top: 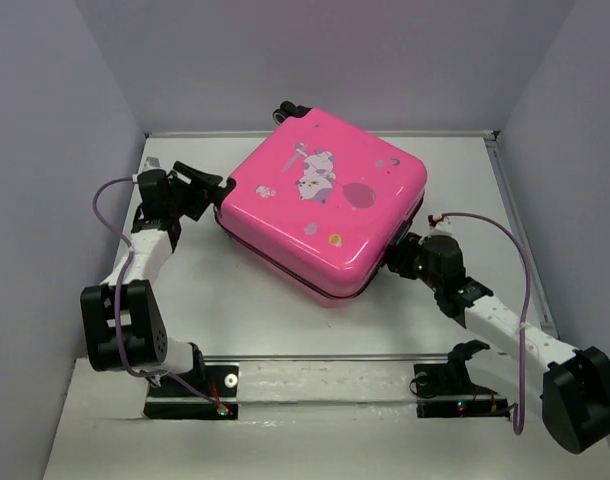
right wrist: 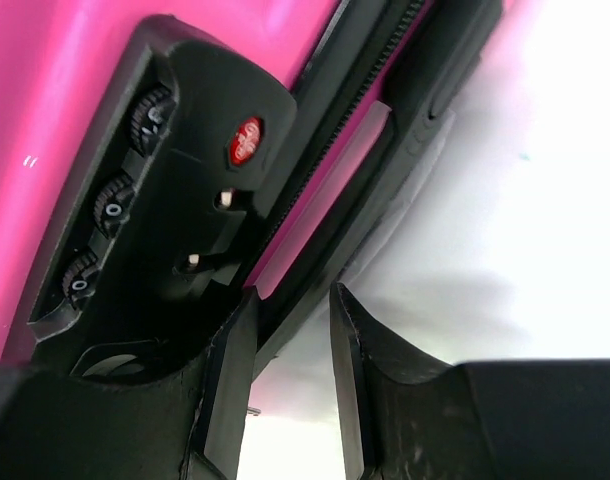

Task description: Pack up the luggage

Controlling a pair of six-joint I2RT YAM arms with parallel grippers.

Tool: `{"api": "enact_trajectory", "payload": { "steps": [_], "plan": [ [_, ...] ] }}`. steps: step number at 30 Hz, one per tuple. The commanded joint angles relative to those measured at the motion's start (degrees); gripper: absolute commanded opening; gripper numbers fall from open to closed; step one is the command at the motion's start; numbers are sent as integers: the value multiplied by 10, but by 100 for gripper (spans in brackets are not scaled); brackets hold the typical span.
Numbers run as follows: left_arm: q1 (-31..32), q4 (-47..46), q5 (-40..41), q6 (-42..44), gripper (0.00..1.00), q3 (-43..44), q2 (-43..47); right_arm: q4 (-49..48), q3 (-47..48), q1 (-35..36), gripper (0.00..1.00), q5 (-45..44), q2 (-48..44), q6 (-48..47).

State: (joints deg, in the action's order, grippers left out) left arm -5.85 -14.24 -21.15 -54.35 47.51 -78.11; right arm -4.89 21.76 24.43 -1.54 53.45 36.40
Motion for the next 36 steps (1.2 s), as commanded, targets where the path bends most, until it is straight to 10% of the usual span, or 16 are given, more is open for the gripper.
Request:
{"api": "enact_trajectory", "payload": {
  "steps": [1, 5, 11, 17, 21, 25, 29, 36],
  "plan": [
    [-5, -31, 6, 52, 79, 91, -37, -94, 43, 7, 41, 55, 71, -23],
    [-10, 17, 41, 94, 99, 162, -65, -130, 102, 7, 41, 81, 146, -37],
    [-33, 139, 180, 198, 99, 269, -69, -133, 174, -12, 41, 104, 205, -67],
    [-75, 77, 92, 165, 97, 100, 75, -48, 114, -12, 48, 102, 95, -101],
    [-24, 11, 37, 141, 65, -105, 206, -39, 65, -12, 12, 202, 37, -124],
    [34, -3, 25, 123, 22, -231, 281, -31, 75, -7, 11, 224, 52, -163],
    [116, -40, 35, 98, 13, -299, 314, -66, 79, -7, 37, 260, 67, -200],
    [234, -76, 58, 129, 15, -305, 266, -154, 88, -7, 44, 330, 140, -243]
  ]
}}
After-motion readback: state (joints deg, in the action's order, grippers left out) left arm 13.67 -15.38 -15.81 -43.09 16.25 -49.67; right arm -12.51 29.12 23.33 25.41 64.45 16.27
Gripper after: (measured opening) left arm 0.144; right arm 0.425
